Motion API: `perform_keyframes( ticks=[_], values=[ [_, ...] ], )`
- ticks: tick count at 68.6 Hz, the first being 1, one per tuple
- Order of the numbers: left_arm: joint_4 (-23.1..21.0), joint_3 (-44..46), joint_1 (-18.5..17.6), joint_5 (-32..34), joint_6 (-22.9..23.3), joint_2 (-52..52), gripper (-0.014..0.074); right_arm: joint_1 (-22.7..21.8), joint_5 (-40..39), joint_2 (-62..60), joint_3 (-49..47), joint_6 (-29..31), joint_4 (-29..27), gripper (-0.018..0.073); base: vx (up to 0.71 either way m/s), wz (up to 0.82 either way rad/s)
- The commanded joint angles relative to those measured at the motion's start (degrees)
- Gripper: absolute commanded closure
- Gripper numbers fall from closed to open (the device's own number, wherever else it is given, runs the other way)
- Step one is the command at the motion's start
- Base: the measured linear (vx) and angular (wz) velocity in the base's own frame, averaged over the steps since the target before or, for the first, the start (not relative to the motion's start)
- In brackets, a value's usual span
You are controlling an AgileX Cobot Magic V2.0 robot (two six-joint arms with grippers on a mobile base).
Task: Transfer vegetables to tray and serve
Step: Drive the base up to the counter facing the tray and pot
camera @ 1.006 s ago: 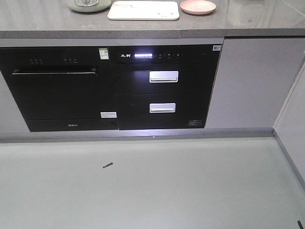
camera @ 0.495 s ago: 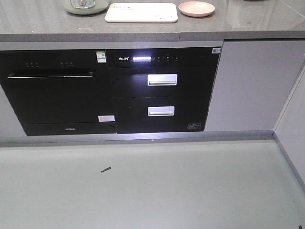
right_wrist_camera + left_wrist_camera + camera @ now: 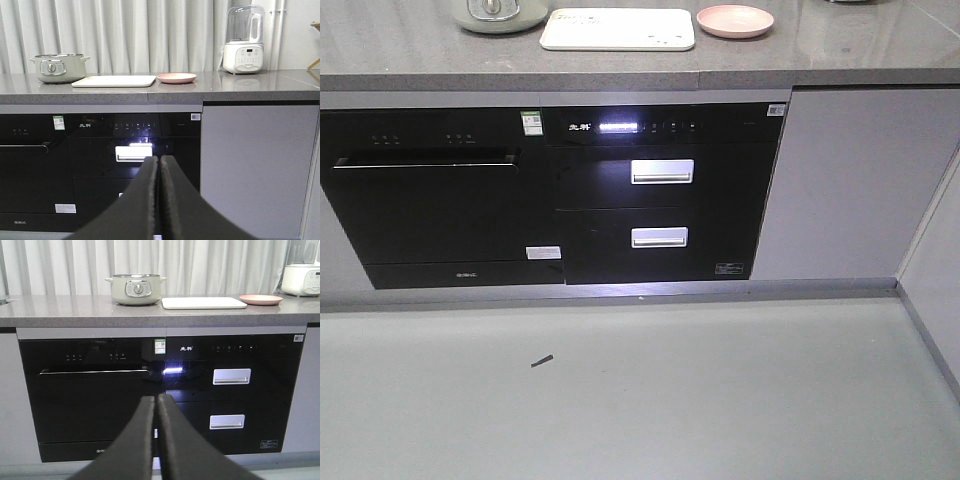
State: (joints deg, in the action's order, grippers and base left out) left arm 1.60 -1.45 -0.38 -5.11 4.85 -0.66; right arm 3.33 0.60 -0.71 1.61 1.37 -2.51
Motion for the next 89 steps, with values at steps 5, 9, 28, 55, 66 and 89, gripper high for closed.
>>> perform_keyframes(
  ticks=[5, 9, 28, 55, 66, 89],
  values=[
    [-0.04, -1.45, 0.06, 4.05, 0.54, -0.82, 0.0602, -0.12, -4.44, -0.26, 0.86, -0.07, 0.34, 0.0561, 0.04, 0.0],
    [-0.04, -1.45, 0.06, 4.05, 0.54, -0.82, 0.0602, -0.12, -4.44, -0.26, 0.86, -0.07, 0.34, 0.0561, 0.04, 0.0],
    [-0.04, -1.45, 0.06, 4.05, 0.54, -0.82, 0.0602, -0.12, -4.44, -0.26, 0.86, -0.07, 0.34, 0.0561, 0.05, 0.01],
    [-0.04, -1.45, 0.06, 4.05, 0.54, -0.82, 0.0602, -0.12, -4.44, -0.26, 0.86, -0.07, 0.34, 0.0561, 0.06, 0.0],
    [-0.04, -1.45, 0.06, 4.05, 0.54, -0.82, 0.0602, -0.12, -4.44, -0.26, 0.86, -0.07, 0.34, 0.0561, 0.07, 0.0],
    [-0.04, -1.45, 0.06, 4.05, 0.54, -0.82, 0.0602, -0.12, -4.44, -0.26, 0.86, -0.07, 0.34, 0.0561, 0.06, 0.0]
  ],
)
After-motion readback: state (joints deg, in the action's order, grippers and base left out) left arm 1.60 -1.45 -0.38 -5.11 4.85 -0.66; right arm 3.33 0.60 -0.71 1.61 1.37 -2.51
